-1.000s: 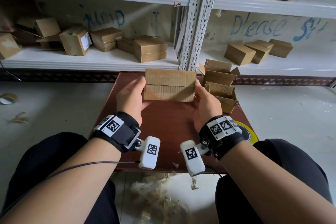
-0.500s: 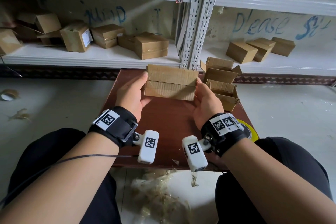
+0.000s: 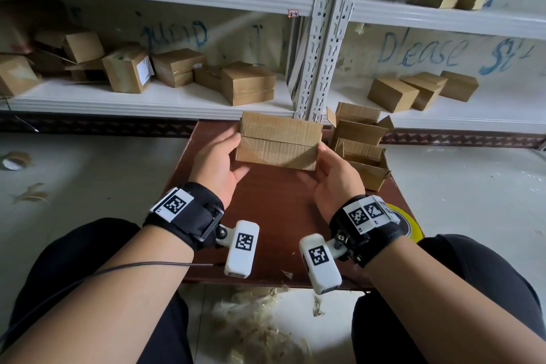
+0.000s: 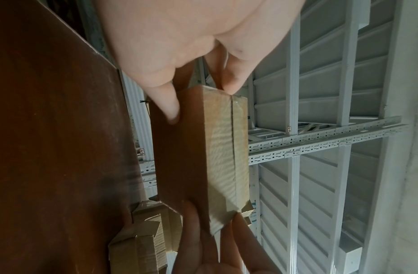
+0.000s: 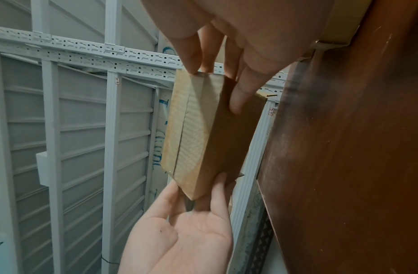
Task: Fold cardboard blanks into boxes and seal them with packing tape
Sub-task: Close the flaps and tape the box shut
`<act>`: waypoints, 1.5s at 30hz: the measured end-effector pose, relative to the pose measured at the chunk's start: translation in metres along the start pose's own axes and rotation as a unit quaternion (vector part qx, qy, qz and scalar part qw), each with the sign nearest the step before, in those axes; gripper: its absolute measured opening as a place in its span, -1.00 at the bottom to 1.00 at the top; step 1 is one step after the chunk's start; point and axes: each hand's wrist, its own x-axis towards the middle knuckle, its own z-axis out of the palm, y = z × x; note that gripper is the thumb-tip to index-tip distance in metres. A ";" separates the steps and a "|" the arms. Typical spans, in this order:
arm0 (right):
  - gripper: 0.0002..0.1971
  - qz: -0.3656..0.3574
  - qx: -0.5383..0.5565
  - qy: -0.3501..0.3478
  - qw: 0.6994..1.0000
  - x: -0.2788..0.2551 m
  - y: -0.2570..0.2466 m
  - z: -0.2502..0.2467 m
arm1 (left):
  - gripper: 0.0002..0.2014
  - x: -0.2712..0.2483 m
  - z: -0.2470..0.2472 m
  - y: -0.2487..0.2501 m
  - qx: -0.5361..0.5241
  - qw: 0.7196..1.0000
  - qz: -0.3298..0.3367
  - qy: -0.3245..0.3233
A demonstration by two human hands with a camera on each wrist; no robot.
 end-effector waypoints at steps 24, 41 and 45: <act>-0.78 -0.013 -0.014 -0.013 1.000 0.000 0.005 0.000 | -0.76 -0.003 0.000 0.001 -0.037 0.999 -0.018 0.029; -0.63 0.003 -0.021 -0.007 1.000 0.001 0.000 0.000 | -0.59 0.007 -0.002 -0.006 -0.019 0.999 -0.033 0.001; -0.55 -0.008 -0.034 -0.015 0.999 0.000 -0.002 0.000 | -0.52 0.004 -0.001 -0.005 -0.003 0.999 -0.027 -0.024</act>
